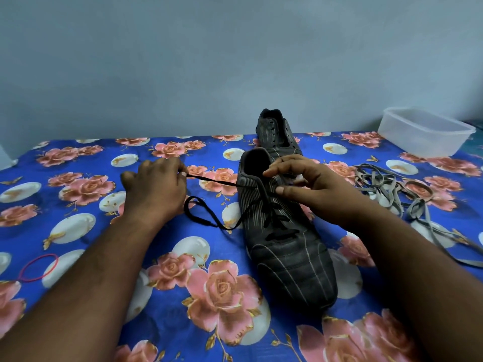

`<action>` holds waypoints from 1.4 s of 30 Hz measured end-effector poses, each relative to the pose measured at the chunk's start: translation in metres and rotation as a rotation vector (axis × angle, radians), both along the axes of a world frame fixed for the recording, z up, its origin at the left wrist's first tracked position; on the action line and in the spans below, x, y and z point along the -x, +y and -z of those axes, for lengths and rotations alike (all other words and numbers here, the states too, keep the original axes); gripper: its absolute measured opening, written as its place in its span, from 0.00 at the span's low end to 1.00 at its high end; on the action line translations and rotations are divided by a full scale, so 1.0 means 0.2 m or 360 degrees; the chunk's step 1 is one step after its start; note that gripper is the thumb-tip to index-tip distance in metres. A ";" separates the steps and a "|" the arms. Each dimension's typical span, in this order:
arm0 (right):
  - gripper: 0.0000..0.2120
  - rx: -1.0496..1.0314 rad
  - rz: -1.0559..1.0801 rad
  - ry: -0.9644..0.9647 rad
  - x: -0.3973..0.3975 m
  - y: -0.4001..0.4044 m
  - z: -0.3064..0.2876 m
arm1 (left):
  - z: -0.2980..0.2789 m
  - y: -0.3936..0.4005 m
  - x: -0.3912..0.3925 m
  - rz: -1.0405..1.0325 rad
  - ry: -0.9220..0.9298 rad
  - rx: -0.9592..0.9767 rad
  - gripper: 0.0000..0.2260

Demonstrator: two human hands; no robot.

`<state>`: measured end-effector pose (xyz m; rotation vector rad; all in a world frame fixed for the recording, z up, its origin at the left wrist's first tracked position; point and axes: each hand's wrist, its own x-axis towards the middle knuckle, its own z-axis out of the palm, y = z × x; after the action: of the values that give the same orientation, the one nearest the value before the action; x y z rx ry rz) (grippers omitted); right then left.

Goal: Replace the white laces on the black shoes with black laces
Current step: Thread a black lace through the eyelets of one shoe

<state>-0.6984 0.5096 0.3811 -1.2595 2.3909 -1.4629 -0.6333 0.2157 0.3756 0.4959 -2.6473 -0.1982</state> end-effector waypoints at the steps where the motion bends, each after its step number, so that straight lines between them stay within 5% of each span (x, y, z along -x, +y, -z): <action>1: 0.14 -0.0005 -0.0001 0.0002 0.00 0.00 0.00 | 0.01 0.00 0.00 -0.0004 0.0002 0.0035 0.09; 8: 0.14 -0.0026 0.0004 0.0009 0.00 0.00 -0.01 | 0.01 -0.01 0.00 0.0054 0.0026 0.0023 0.05; 12: 0.14 -0.0053 0.0015 0.0039 -0.01 0.00 -0.01 | -0.05 0.15 -0.07 0.0869 -0.0081 -0.0895 0.28; 15: 0.14 -0.0072 0.0024 0.0115 -0.01 0.00 -0.01 | -0.05 0.23 -0.10 0.1004 -0.0358 -0.0530 0.34; 17: 0.13 -0.0037 0.0053 0.0189 -0.01 -0.01 -0.01 | -0.06 0.24 -0.11 0.1018 -0.0435 -0.0467 0.29; 21: 0.12 0.0052 0.0123 0.0424 -0.04 -0.04 -0.01 | -0.07 0.22 -0.11 0.1256 -0.0450 -0.0986 0.10; 24: 0.17 -0.0002 0.0127 0.0605 -0.08 -0.05 -0.03 | -0.09 0.22 -0.13 0.1337 -0.0325 -0.1377 0.10; 29: 0.17 -0.0193 0.0218 0.0969 -0.11 -0.11 -0.02 | -0.14 0.25 -0.17 0.1518 -0.0182 -0.1594 0.05; 33: 0.08 -0.0193 0.0259 0.1052 -0.10 -0.13 0.00 | -0.13 0.27 -0.16 0.1603 -0.0139 -0.1561 0.13; 36: 0.06 -0.0044 0.0259 0.1040 -0.10 -0.11 -0.02 | -0.07 0.28 -0.11 0.1427 0.0078 -0.1185 0.23; 39: 0.05 0.0202 0.0230 0.0906 -0.12 -0.10 -0.06 | 0.00 0.32 -0.08 0.1441 0.0219 -0.1077 0.10; 42: 0.04 0.0509 0.0096 0.0514 -0.12 -0.08 -0.08 | 0.02 0.36 -0.08 0.1515 0.0184 -0.1122 0.08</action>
<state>-0.6753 0.4943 0.3969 -1.6164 2.4736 -1.8456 -0.6181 0.2875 0.3719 -0.6111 -2.4155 -1.3995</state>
